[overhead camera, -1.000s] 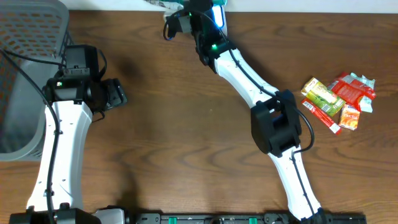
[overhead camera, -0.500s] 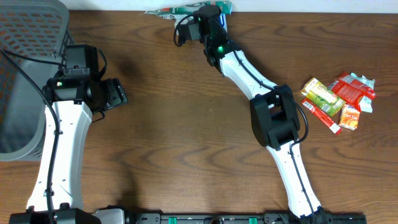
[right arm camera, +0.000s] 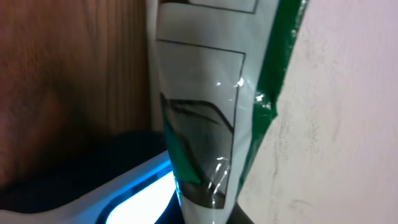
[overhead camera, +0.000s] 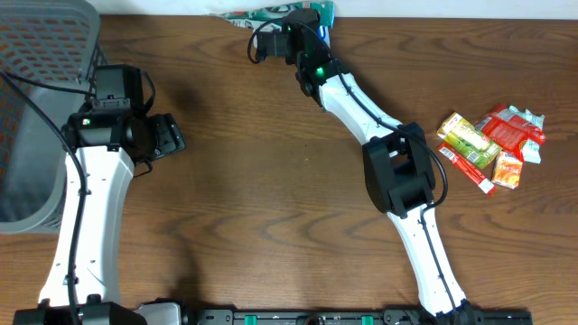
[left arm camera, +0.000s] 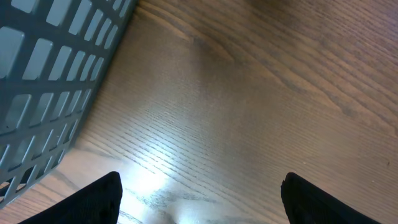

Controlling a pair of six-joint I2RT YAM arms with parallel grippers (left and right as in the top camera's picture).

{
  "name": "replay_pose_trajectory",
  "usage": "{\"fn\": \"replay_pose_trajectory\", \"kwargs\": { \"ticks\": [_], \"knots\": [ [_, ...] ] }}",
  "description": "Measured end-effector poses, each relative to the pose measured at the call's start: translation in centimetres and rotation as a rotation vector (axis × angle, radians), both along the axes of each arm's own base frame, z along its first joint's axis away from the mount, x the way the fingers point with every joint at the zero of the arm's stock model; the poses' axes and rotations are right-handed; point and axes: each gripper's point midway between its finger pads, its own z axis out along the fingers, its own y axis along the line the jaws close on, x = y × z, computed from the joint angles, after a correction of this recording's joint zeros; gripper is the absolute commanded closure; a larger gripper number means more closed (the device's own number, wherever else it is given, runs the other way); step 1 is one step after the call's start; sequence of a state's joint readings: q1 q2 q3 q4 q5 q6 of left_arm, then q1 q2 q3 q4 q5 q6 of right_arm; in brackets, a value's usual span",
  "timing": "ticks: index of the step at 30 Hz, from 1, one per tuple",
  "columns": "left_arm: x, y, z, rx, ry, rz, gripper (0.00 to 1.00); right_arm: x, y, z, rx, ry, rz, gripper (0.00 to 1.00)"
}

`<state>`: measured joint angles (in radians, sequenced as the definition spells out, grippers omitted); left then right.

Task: Scan the item barcode
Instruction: 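Hold the gloves pack against the white scanner with the right gripper, then carry the gloves pack right and set it beside the scanned items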

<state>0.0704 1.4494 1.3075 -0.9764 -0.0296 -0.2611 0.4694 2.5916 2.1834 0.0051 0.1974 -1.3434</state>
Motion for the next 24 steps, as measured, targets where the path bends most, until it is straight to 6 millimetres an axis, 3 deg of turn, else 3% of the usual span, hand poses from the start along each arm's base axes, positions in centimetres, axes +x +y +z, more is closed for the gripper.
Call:
{"fn": "replay_pose_trajectory", "kwargs": {
  "ticks": [11,14,18,21,24],
  "knots": [
    [0.0,0.0,0.0,0.0,0.0,0.0,0.17,0.0,0.1,0.9,0.125,0.015,-0.048,0.99],
    [0.0,0.0,0.0,0.0,0.0,0.0,0.17,-0.5,-0.1,2.8,0.234,0.051,-0.092,0.99],
    [0.0,0.0,0.0,0.0,0.001,0.0,0.17,-3.1,-1.4,6.9,0.343,0.166,-0.17,0.99],
    [0.0,0.0,0.0,0.0,0.001,0.0,0.17,-6.4,-3.3,11.3,0.438,0.264,-0.252,0.99],
    [0.0,0.0,0.0,0.0,0.001,0.0,0.17,-10.0,-5.8,14.3,0.51,0.362,-0.35,0.99]
  ]
}}
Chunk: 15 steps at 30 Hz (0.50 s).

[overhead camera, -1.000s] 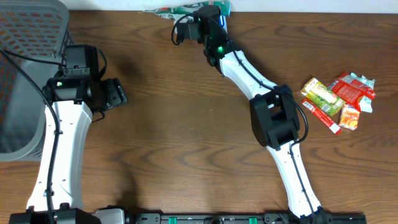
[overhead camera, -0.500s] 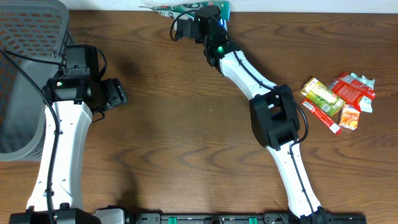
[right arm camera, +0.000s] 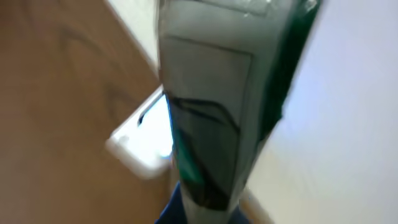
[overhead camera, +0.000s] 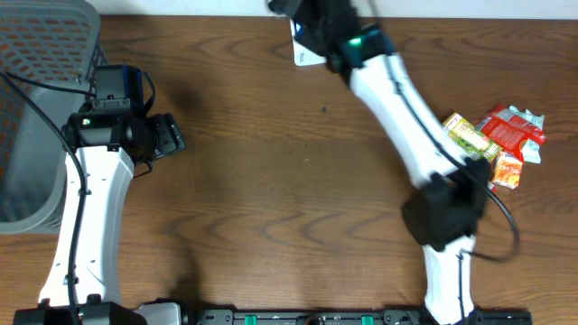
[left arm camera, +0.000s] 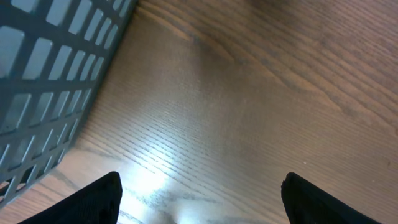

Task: Scan the item barcode
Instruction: 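Carry the gloves pack right and set it beside the scanned items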

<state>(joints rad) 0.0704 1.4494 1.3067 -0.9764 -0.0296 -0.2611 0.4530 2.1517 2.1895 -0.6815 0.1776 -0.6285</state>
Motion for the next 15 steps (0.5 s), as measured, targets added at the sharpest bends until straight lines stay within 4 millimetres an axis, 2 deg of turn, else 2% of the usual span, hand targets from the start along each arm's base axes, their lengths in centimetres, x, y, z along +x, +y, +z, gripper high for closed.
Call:
{"fn": "replay_pose_trajectory", "kwargs": {
  "ticks": [2,5,8,12,15],
  "knots": [
    [0.0,0.0,0.0,0.0,0.0,0.0,0.17,-2.6,-2.5,1.0,0.036,0.093,-0.077,0.99],
    [0.0,0.0,0.0,0.0,0.001,0.0,0.17,-5.9,-6.7,0.1,0.05,0.261,-0.208,0.99],
    [0.0,0.0,0.0,0.0,0.0,0.0,0.17,-9.2,-10.7,-3.4,0.059,0.485,-0.339,0.99],
    [0.0,0.0,0.0,0.0,0.0,0.0,0.17,-12.1,-14.6,-8.1,0.087,0.704,-0.504,0.99],
    [0.0,0.0,0.0,0.0,0.0,0.0,0.17,-13.4,-17.0,-11.9,0.106,0.806,-0.612,0.99]
  ]
}}
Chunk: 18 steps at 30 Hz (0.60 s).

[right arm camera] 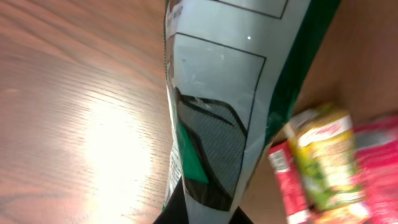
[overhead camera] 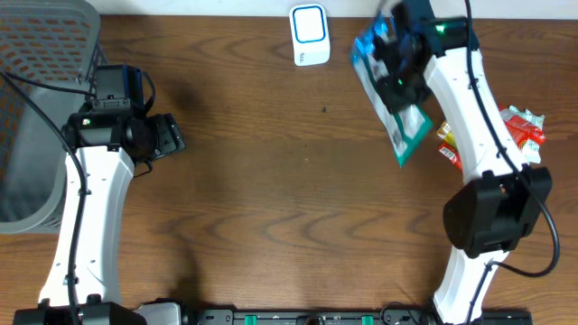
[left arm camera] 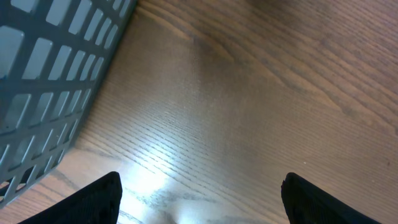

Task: Scan the item barcode
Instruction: 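Carry the gloves pack right and set it beside the scanned items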

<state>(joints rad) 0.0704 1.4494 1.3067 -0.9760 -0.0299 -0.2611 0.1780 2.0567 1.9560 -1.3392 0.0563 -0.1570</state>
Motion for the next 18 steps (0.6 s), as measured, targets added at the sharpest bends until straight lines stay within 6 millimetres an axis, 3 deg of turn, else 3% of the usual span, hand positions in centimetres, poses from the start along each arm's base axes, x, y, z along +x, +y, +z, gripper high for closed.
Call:
{"fn": "replay_pose_trajectory", "kwargs": {
  "ticks": [6,13,16,18],
  "knots": [
    [0.0,0.0,0.0,0.0,0.001,0.0,0.17,-1.2,-4.0,-6.4,0.015,0.081,-0.147,0.99],
    [0.0,0.0,0.0,0.0,0.001,0.0,0.17,-2.0,-8.8,-11.8,0.034,0.067,-0.283,0.99],
    [0.0,0.0,0.0,0.0,0.001,0.0,0.17,-2.3,-9.9,-13.8,0.051,0.045,-0.319,0.99],
    [0.0,0.0,0.0,0.0,0.001,0.0,0.17,-1.7,-10.4,-13.8,0.064,-0.015,-0.331,0.99]
  ]
}}
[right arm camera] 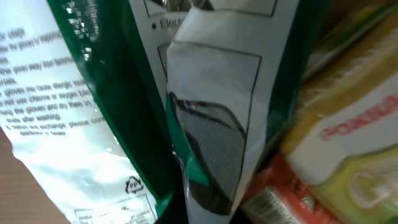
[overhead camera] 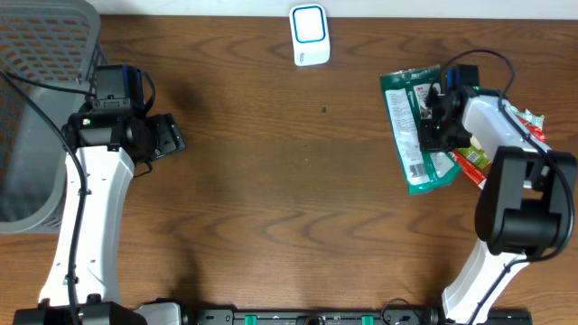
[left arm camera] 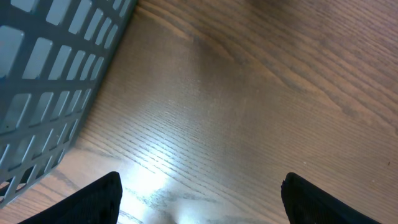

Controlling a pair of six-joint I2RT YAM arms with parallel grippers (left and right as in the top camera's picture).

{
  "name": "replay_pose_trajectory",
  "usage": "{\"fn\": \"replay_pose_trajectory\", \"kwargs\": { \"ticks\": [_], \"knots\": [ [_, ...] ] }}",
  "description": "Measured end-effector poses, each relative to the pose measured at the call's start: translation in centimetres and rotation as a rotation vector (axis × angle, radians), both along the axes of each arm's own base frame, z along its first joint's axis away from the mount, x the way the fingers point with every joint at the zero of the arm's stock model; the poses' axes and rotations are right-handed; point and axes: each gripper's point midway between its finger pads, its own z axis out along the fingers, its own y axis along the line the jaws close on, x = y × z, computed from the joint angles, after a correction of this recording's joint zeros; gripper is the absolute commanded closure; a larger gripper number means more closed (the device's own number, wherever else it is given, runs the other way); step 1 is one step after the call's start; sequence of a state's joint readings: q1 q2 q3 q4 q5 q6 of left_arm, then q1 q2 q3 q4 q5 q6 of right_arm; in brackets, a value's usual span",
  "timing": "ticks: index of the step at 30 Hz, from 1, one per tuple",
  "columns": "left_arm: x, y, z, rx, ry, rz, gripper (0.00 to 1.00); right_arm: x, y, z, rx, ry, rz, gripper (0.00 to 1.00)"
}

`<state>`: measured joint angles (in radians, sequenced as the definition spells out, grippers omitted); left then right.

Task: Scan the item barcode
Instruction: 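Carry the gloves pack right and set it beside the scanned items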

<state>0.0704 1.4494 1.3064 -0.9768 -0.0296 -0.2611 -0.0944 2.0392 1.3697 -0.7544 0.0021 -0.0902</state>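
Observation:
My right gripper (overhead camera: 440,117) is shut on a green and white packet (overhead camera: 414,126), which lies lengthwise with its printed back up, just left of the snack pile. In the right wrist view the packet (right arm camera: 211,124) fills the frame, pinched at the bottom by that gripper (right arm camera: 208,214). The white scanner (overhead camera: 309,34) with a blue outline sits at the far edge of the table, well to the left of the packet. At the left, beside the basket, my left gripper (overhead camera: 168,135) is open. Its dark fingertips (left arm camera: 99,196) hang over bare wood with nothing between them.
A grey mesh basket (overhead camera: 36,108) stands at the far left, its wall (left arm camera: 50,74) close to the left gripper. A pile of red, yellow and green snack packets (overhead camera: 506,135) lies at the right edge, touching the held packet in the right wrist view (right arm camera: 354,149).
My right gripper and the packet have moved right and toward the front, from just right of the scanner to the snack pile. The packet now lies flatter. The left arm has not moved.
My right gripper first held the packet at the table's far edge, over the scanner. Then it was still there, with the scanner showing beside it. Later the packet hung tilted to the right of the scanner, and now it is by the snack pile. The left gripper stayed open throughout.

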Motion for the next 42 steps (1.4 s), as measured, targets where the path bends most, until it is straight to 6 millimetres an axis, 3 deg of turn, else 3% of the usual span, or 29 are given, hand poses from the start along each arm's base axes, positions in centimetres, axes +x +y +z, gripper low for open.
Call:
{"fn": "replay_pose_trajectory", "kwargs": {
  "ticks": [8,15,20,22,23,26,32,35,37,40,42],
  "knots": [
    [0.0,0.0,0.0,0.0,0.0,0.0,0.17,1.0,-1.5,0.0,0.015,-0.087,-0.039,0.99],
    [0.0,0.0,0.0,0.0,0.0,0.0,0.17,0.7,-4.9,0.1,-0.014,-0.097,-0.124,0.97],
    [0.0,0.0,0.0,0.0,0.0,0.0,0.17,0.5,-5.5,0.0,0.011,-0.096,-0.116,0.74],
    [0.0,0.0,0.0,0.0,0.0,0.0,0.17,0.4,-5.5,0.0,0.013,-0.093,-0.097,0.39],
    [0.0,0.0,0.0,0.0,0.0,0.0,0.17,0.3,-5.4,0.0,0.014,-0.089,-0.093,0.3],
    [0.0,0.0,0.0,0.0,0.0,0.0,0.17,-0.2,-5.0,-0.1,0.029,-0.065,-0.079,0.22],
    [0.0,0.0,0.0,0.0,0.0,0.0,0.17,-2.3,-4.0,0.9,0.084,0.087,-0.063,0.14],
    [0.0,0.0,0.0,0.0,0.0,0.0,0.17,-1.9,-3.6,2.4,0.111,0.101,-0.057,0.13],
    [0.0,0.0,0.0,0.0,0.0,0.0,0.17,-0.9,-3.4,4.5,0.128,0.084,-0.052,0.15],
    [0.0,0.0,0.0,0.0,0.0,0.0,0.17,0.4,-2.9,6.7,0.164,0.044,-0.043,0.23],
    [0.0,0.0,0.0,0.0,0.0,0.0,0.17,0.7,-2.0,7.4,0.219,0.029,-0.032,0.4]
  ]
}}
